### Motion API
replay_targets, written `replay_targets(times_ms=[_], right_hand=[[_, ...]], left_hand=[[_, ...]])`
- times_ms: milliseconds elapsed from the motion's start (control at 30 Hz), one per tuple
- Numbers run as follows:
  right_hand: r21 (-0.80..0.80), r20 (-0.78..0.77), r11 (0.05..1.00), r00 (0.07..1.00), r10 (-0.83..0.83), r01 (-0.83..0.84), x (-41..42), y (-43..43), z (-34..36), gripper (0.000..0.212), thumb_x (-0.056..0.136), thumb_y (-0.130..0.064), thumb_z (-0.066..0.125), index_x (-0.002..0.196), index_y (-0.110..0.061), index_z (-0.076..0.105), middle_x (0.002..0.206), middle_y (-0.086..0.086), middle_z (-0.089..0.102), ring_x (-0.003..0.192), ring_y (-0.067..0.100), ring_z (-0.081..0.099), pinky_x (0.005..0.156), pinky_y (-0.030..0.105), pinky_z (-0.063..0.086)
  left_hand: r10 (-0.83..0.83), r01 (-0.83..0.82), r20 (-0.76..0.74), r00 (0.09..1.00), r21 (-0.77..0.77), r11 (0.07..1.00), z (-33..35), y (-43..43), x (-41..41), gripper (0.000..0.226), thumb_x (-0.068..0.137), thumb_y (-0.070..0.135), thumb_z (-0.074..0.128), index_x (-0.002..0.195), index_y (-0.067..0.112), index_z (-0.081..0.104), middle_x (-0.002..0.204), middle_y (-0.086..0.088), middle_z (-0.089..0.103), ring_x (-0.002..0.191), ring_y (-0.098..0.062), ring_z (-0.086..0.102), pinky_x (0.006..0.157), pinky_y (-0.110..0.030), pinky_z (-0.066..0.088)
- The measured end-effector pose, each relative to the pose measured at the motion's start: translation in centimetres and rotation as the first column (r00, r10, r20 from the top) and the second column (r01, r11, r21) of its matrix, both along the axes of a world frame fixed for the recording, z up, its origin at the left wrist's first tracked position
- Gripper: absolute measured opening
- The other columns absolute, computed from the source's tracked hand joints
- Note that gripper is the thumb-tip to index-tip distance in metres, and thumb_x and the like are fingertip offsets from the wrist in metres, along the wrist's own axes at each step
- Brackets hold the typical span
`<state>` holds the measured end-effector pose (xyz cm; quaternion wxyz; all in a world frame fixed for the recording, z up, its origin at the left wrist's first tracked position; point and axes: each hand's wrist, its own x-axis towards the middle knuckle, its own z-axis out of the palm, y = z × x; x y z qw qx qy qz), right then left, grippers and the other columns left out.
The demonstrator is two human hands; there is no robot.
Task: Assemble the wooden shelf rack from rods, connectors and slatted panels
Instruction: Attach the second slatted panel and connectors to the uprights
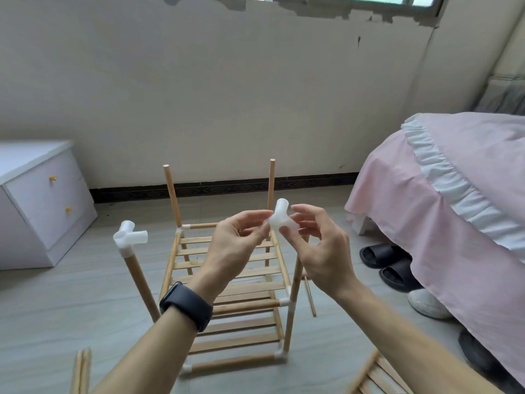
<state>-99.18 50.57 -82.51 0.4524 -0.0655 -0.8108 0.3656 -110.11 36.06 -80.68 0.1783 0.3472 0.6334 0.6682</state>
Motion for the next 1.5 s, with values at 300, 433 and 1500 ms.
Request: replay_targets(times_ms=[300,433,1500], right_hand=[[-0.374,0.112,0.926,0.988,0.102,-0.054,0.3,0.5,0.0,0.046,0.081,-0.043,0.079,0.123,-0.031,0.063,0.117,-0.009,0.069,0.102,0.004,0.070,0.085,0.022,0.058],[-0.562,0.044,0.814,0.978,0.206,-0.146,0.3,0.6,-0.1,0.055,0.079,-0.044,0.079,0.127,-0.026,0.060,0.107,-0.004,0.077,0.102,0.008,0.072,0.088,0.024,0.059],[0.084,0.054,0.985,0.987,-0.154,0.149,-0.8,3.3,-4.0,0.027,0.102,-0.016,0.061,0.126,-0.004,0.063,0.107,0.005,0.070,0.092,0.013,0.067,0.080,0.020,0.056]], left_hand=[[0.194,-0.194,-0.233,0.953,0.023,0.981,-0.6,0.8,0.7,0.033,0.083,0.023,0.080,0.113,0.026,0.067,0.101,0.008,0.074,0.092,-0.008,0.071,0.077,-0.024,0.059],[0.235,-0.220,-0.202,0.951,0.096,0.971,-0.6,1.8,1.8,0.042,0.077,0.026,0.086,0.111,0.025,0.061,0.100,0.005,0.074,0.092,-0.009,0.072,0.075,-0.025,0.060],[-0.554,-0.295,-0.330,0.764,-0.943,0.155,-17.4,2.8,-5.4,0.075,0.092,0.080,0.020,0.154,0.052,-0.010,0.168,0.005,-0.010,0.153,-0.041,-0.008,0.115,-0.074,0.006]])
